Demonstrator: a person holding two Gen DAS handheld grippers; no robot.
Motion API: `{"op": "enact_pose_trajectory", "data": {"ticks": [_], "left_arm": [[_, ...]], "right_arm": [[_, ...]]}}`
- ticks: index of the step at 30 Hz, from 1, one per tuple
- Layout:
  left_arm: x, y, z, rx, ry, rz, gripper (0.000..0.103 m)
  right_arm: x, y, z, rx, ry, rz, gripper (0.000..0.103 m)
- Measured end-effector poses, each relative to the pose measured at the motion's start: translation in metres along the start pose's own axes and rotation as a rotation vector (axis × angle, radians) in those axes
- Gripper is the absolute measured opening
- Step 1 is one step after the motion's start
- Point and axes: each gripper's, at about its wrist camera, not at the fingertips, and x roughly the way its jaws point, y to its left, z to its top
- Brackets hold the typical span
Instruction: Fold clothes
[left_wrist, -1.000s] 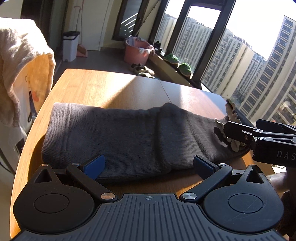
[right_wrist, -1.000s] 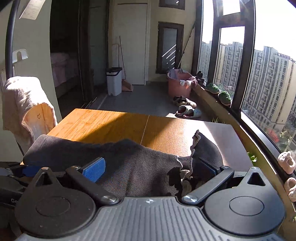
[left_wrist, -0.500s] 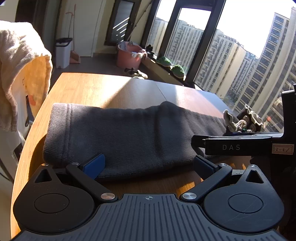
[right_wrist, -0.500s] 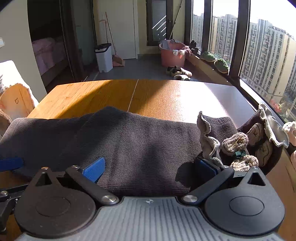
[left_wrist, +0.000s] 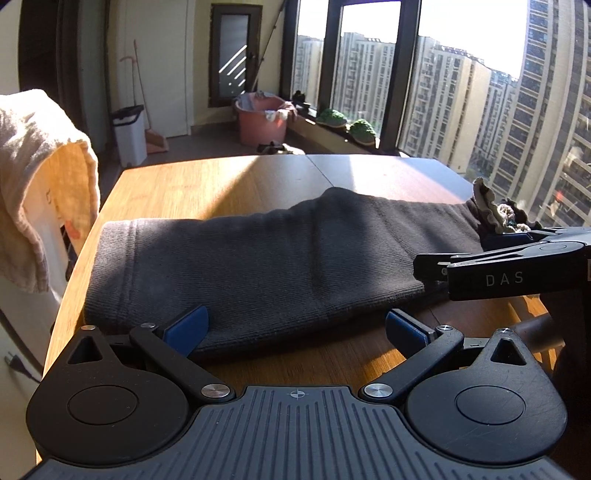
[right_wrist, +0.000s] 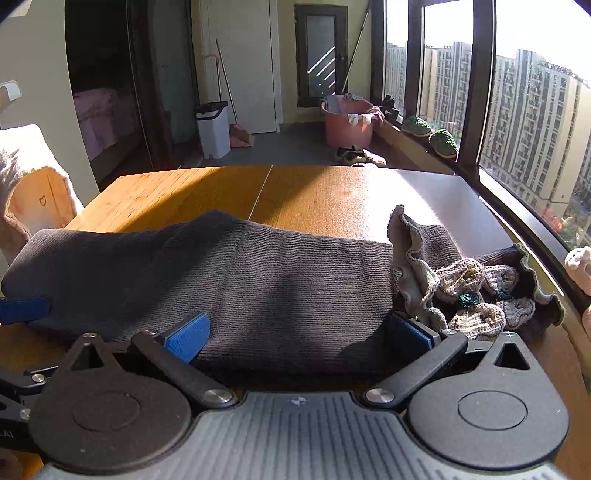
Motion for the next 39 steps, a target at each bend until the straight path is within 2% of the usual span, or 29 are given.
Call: {"op": "enact_pose_trajectory", "data": {"ticks": [3, 5, 7, 8, 10, 13, 16, 18, 20, 21, 25, 32, 39], "left_arm": [[0.001, 0.002, -0.003, -0.025, -0.014, -0.027, 0.103], [-0.001, 0.002, -0.003, -0.015, -0.012, -0.026, 0.103], [-0.001, -0.002, -0.003, 0.007, -0.007, -0.009, 0.103], [0.000, -0.004, -0.002, 0.018, -0.003, 0.002, 0.103], [0.004, -0.007, -0.001, 0.041, 0.007, 0.027, 0.103], [0.007, -0.013, -0.002, 0.076, 0.019, 0.059, 0.103], [0.010, -0.015, -0.003, 0.091, 0.023, 0.077, 0.103], [0.011, -0.016, -0.004, 0.093, 0.023, 0.079, 0.103], [0.012, -0.016, -0.004, 0.095, 0.023, 0.079, 0.103], [0.012, -0.016, -0.005, 0.095, 0.022, 0.077, 0.103], [0.013, -0.016, -0.006, 0.089, 0.018, 0.070, 0.103], [0.011, -0.016, -0.009, 0.085, 0.027, 0.065, 0.103], [-0.035, -0.038, -0.048, 0.154, 0.044, 0.016, 0.103]], "right_arm": [[-0.007, -0.014, -0.003, 0.129, -0.043, -0.074, 0.103], [-0.028, -0.029, -0.010, 0.235, -0.127, -0.185, 0.103], [-0.049, -0.035, -0.010, 0.223, -0.219, -0.237, 0.103], [-0.054, -0.036, -0.009, 0.203, -0.233, -0.217, 0.103], [-0.057, -0.039, -0.001, 0.162, -0.204, -0.111, 0.103], [-0.048, -0.046, 0.013, 0.173, -0.155, 0.087, 0.103], [-0.029, -0.042, 0.027, 0.171, -0.108, 0.167, 0.103], [-0.008, -0.043, 0.032, 0.158, -0.037, 0.139, 0.103], [0.020, -0.047, 0.030, 0.172, 0.056, 0.065, 0.103], [0.019, -0.048, 0.024, 0.138, 0.013, 0.060, 0.103], [0.017, -0.032, 0.009, 0.001, 0.006, 0.017, 0.103], [0.001, -0.037, -0.003, -0.018, 0.016, 0.034, 0.103], [-0.052, -0.042, -0.045, -0.076, 0.018, 0.054, 0.103]]}}
